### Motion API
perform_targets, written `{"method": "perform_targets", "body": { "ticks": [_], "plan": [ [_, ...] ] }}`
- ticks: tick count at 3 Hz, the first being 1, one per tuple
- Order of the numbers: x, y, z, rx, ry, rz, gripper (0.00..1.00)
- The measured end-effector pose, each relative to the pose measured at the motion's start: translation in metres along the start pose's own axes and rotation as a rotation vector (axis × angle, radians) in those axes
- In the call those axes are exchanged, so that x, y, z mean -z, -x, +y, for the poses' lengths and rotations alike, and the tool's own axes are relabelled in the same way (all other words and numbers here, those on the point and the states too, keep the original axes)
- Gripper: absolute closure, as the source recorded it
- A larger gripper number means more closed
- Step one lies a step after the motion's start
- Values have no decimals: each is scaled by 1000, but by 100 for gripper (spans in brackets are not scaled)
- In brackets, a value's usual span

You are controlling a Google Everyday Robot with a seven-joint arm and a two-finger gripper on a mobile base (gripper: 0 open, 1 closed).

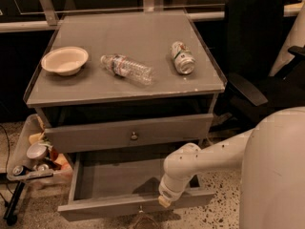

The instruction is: Open middle drawer

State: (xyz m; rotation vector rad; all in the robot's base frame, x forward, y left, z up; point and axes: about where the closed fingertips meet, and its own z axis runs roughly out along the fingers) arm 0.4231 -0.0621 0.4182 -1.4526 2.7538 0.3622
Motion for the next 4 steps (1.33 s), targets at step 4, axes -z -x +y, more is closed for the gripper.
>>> {"method": "perform_targets", "body": {
  "ticks": [4],
  "plan": [
    [-7,-9,12,-21,37,18,0]
  ]
}}
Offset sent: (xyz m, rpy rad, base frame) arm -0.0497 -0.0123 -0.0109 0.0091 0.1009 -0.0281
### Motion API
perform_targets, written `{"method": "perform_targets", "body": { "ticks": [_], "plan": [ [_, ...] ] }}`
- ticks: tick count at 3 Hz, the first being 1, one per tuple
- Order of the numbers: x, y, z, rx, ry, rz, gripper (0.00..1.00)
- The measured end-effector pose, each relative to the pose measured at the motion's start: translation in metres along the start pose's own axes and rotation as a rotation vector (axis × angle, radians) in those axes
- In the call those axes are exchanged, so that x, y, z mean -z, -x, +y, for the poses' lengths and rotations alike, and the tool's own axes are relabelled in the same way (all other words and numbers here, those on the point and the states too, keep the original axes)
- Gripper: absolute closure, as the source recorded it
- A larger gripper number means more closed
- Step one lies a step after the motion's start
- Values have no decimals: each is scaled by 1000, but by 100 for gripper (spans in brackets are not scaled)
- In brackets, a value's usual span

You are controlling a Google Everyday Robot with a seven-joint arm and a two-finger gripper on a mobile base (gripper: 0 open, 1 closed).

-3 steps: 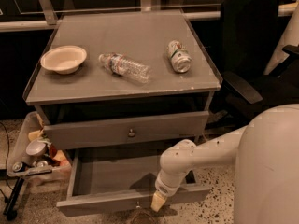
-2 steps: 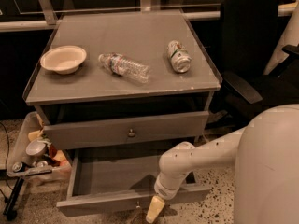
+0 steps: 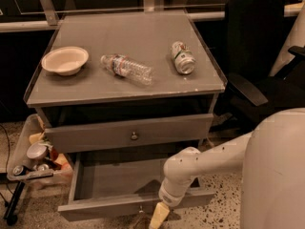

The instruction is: Open middle drawer

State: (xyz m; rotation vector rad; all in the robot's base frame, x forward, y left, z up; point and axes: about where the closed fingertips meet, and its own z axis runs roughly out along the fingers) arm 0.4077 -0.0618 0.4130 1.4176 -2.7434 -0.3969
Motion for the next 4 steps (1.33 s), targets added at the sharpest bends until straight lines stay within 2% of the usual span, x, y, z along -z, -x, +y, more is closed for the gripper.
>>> {"method": "perform_targets", "body": {
  "ticks": [1,3,4],
  "plan": [
    [-4,-8,6,-14,17,7,0],
    [-3,0,8,-27,19,-3,0],
    [-5,3,1,-15,4,18,0]
  ]
}}
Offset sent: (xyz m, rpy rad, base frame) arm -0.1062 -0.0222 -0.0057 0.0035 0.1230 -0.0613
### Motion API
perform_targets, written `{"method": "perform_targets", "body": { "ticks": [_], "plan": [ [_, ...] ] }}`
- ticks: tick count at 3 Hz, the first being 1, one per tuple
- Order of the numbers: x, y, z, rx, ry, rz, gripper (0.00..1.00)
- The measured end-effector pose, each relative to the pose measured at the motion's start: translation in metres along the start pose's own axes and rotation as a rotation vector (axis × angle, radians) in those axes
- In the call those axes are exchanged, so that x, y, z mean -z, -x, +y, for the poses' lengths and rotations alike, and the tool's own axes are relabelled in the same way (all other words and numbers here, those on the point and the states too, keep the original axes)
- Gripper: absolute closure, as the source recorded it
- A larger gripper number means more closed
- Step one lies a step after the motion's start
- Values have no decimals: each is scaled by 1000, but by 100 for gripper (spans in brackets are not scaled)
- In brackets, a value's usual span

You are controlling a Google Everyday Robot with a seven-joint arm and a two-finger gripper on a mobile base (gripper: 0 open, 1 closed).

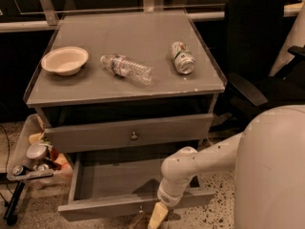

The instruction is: Open middle drawer

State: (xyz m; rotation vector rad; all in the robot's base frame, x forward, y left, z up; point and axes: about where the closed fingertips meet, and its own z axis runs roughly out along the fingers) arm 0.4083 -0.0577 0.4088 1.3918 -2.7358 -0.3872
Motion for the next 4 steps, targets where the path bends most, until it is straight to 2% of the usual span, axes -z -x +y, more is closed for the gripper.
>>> {"method": "perform_targets", "body": {
  "ticks": [1,4],
  "plan": [
    [-8,-17,3,-20,6,31,0],
    [-2,-5,5,-30,-5,4,0]
  ]
}}
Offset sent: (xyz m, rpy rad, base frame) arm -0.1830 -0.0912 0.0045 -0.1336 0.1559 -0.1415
